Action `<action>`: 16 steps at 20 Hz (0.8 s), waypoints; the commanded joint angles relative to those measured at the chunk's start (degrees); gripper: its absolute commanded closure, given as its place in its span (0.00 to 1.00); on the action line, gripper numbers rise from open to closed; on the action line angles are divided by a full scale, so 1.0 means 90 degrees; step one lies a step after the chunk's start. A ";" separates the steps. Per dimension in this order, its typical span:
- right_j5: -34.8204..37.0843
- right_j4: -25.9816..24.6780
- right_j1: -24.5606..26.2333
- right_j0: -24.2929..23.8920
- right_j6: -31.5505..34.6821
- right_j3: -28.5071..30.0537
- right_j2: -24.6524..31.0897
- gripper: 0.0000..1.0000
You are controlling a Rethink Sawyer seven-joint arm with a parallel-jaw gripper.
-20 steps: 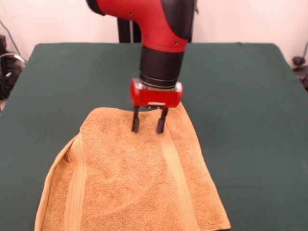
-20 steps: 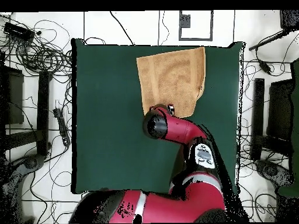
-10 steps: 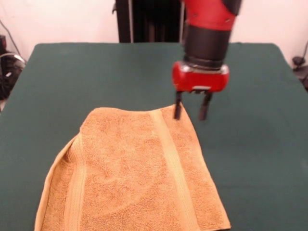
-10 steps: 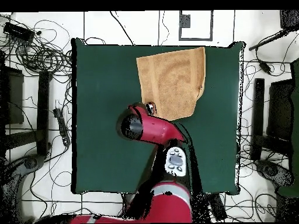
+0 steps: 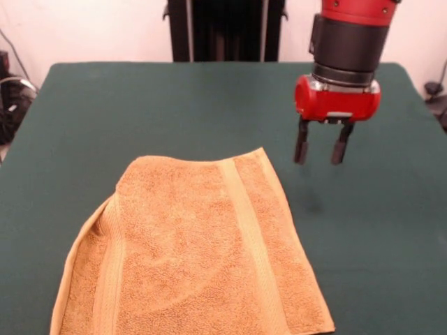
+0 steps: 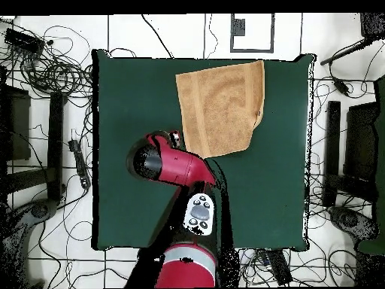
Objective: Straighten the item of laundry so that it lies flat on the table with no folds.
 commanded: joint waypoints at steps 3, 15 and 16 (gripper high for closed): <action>0.0281 0.0596 -0.0217 -0.0650 0.1963 0.0853 0.0558 0.00; 0.0759 0.0005 -0.0978 -0.2061 0.0943 0.1228 0.1080 0.00; 0.0749 -0.0014 -0.0979 -0.2090 0.0942 0.1228 0.1108 0.00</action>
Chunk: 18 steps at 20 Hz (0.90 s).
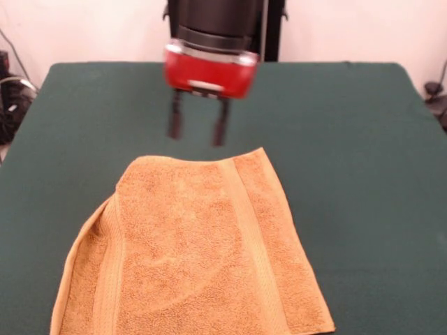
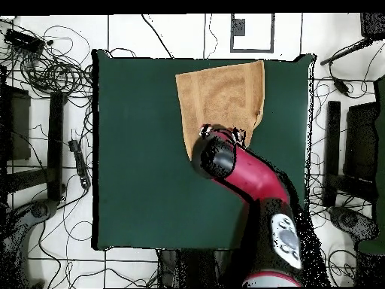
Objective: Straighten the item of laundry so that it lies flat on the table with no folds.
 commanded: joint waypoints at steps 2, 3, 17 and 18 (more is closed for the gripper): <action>0.0665 -0.0195 -0.0117 -0.0322 0.0952 0.0817 0.1014 0.00; 0.0617 -0.0211 -0.0095 -0.0341 0.0965 0.0827 0.1039 0.00; 0.0697 -0.0294 0.0000 -0.0152 0.0923 0.0645 0.0908 0.00; 0.0684 -0.0303 0.0003 -0.0145 0.0920 0.0662 0.0907 0.00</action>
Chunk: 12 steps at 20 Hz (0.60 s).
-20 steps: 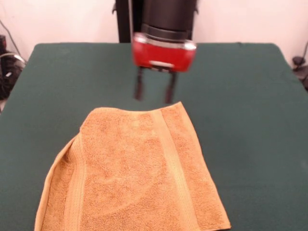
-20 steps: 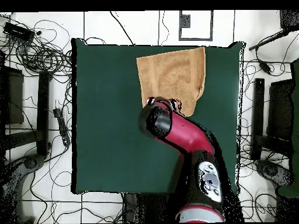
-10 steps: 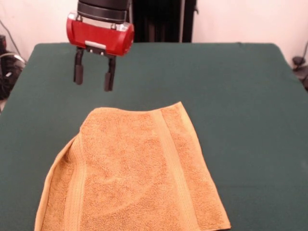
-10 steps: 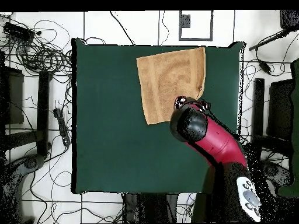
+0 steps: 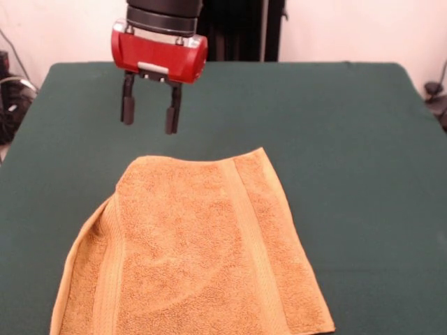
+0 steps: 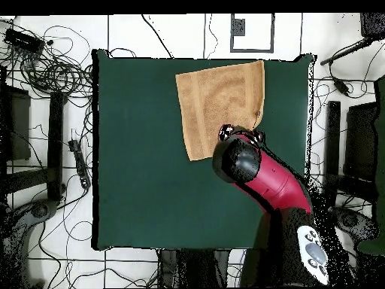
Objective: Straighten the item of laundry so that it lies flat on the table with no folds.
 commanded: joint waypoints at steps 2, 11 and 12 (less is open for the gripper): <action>0.0722 -0.0301 0.0226 0.0300 0.0914 0.0551 0.0859 0.00; 0.0586 -0.0345 0.0371 0.0207 0.0840 0.0605 0.1010 0.00; 0.0501 -0.0385 0.0445 0.0183 0.0822 0.0604 0.1031 0.00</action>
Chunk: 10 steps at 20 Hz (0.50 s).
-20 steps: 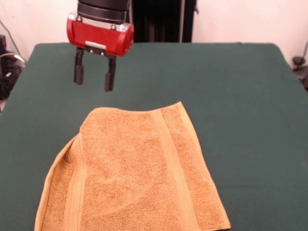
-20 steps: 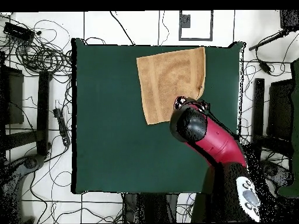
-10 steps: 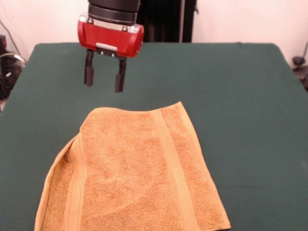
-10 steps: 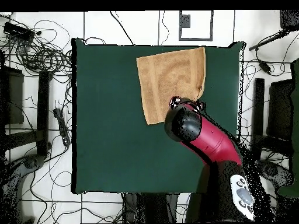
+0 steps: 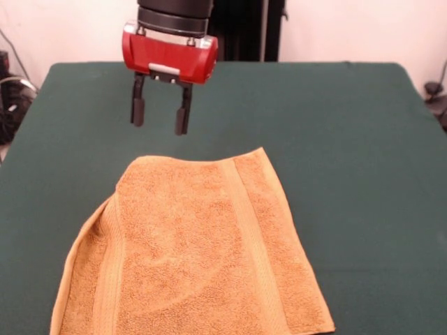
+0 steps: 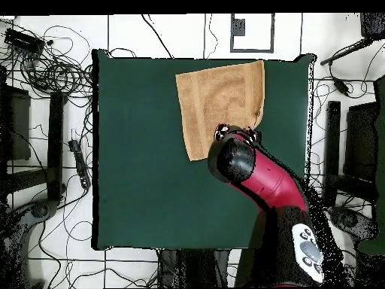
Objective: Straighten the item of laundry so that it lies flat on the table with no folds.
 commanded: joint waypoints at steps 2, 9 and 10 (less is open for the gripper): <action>0.0270 -0.0493 0.0625 0.0028 0.0774 0.0575 0.1066 0.00; -0.0637 -0.0938 0.1316 -0.0187 0.0899 0.0371 0.1264 0.00; -0.0710 -0.1000 0.1393 -0.0223 0.0927 0.0337 0.1298 0.00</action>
